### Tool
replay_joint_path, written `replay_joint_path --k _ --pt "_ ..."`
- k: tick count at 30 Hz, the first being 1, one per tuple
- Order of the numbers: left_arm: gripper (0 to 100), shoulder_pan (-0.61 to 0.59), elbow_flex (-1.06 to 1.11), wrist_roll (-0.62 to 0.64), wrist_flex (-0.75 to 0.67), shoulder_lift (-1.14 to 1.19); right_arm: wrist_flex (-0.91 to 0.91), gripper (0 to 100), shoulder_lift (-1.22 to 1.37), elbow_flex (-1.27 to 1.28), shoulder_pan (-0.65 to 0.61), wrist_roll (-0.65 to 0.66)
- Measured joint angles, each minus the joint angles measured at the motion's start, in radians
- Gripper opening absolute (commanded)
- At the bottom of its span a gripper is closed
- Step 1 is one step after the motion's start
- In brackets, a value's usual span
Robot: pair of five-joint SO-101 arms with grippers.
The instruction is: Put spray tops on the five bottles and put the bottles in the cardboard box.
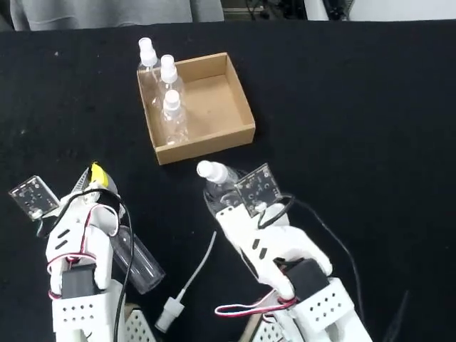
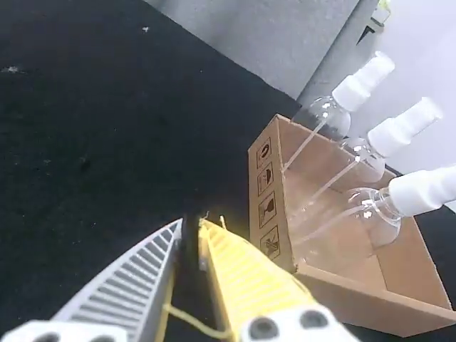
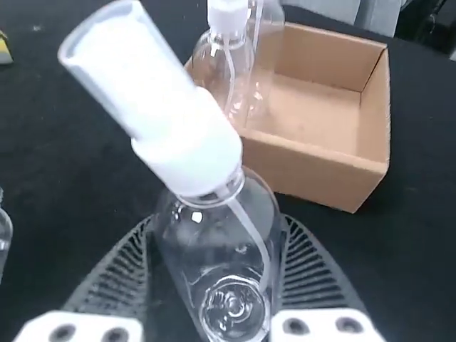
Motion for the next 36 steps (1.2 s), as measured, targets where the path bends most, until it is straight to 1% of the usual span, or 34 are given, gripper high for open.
replay_joint_path --k 4,16,24,27,32,36 --pt "3 0.000 0.000 0.000 0.000 0.000 0.041 6.4 0.000 -0.084 0.000 -0.002" --pt "3 0.000 0.000 0.000 0.000 0.000 0.043 6.4 0.015 -0.334 0.000 -0.002" --pt "3 0.000 0.000 0.000 0.000 0.000 0.043 6.4 0.316 -0.569 0.000 -0.002" --pt "3 -0.021 0.000 0.000 0.000 0.000 -0.012 6.4 0.419 -0.598 0.000 -0.003" --pt "3 -0.048 0.000 0.000 0.000 0.000 -0.166 6.4 0.585 -0.598 0.003 -0.003" --pt "3 -0.046 0.000 0.000 0.000 0.000 -0.282 6.4 0.726 -0.618 0.064 -0.003"
